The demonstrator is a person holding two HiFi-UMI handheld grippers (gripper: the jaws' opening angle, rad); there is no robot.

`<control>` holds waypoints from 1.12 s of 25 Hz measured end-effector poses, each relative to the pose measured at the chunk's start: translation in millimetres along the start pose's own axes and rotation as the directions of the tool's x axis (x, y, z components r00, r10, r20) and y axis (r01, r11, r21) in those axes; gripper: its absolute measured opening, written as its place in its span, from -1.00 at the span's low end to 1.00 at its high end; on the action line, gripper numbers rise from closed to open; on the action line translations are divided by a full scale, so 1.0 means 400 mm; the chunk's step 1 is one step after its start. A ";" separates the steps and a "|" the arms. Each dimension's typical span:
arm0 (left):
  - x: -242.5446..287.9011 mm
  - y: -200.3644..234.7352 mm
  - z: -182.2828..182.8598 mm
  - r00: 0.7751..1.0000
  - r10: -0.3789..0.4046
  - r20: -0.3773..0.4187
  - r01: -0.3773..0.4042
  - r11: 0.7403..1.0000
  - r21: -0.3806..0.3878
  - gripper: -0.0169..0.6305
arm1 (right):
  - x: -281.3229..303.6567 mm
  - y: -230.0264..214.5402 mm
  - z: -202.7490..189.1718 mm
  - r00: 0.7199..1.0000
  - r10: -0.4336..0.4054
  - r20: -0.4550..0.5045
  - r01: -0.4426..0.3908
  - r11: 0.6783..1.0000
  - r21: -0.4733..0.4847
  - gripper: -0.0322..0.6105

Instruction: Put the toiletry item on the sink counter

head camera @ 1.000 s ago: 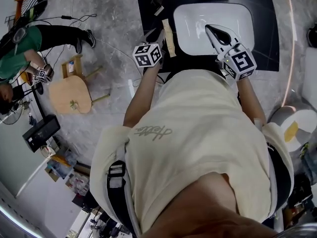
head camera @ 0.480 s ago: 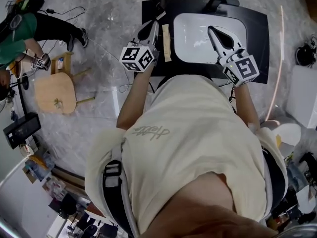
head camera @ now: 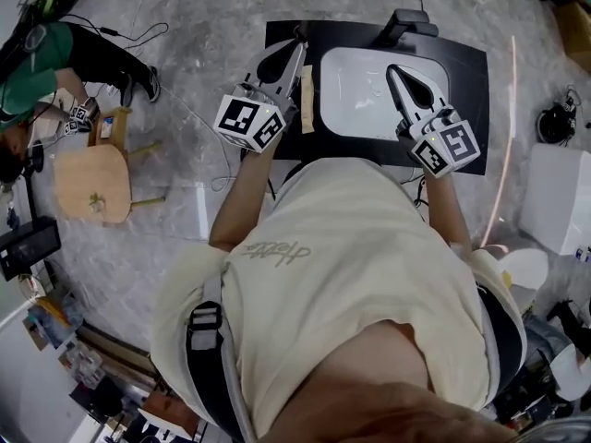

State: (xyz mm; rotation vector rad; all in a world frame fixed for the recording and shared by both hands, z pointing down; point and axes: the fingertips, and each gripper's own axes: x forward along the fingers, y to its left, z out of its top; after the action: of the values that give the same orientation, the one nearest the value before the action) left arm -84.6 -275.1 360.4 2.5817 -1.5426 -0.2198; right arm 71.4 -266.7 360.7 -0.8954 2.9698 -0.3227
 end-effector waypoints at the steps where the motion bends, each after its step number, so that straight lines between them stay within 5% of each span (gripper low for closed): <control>1: -0.002 -0.006 0.012 1.000 -0.002 0.001 0.002 1.000 0.029 -0.94 | -0.003 0.004 0.012 1.000 -0.003 0.006 0.003 1.000 -0.008 -0.92; 10: -0.020 -0.015 0.051 0.999 0.004 -0.033 0.001 0.986 0.169 -0.94 | -0.011 0.001 0.053 0.998 -0.047 0.028 0.049 0.998 -0.050 -0.92; 28: -0.050 0.021 0.010 0.997 0.008 -0.074 0.002 0.992 0.128 -0.94 | 0.017 0.042 0.021 0.999 -0.048 -0.009 0.047 0.995 -0.086 -0.92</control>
State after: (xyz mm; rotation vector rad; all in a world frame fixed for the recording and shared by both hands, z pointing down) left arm -102.0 -261.7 359.4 2.6503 -1.5836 -0.0240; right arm 57.4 -258.2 349.1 -0.9764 2.9971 -0.2036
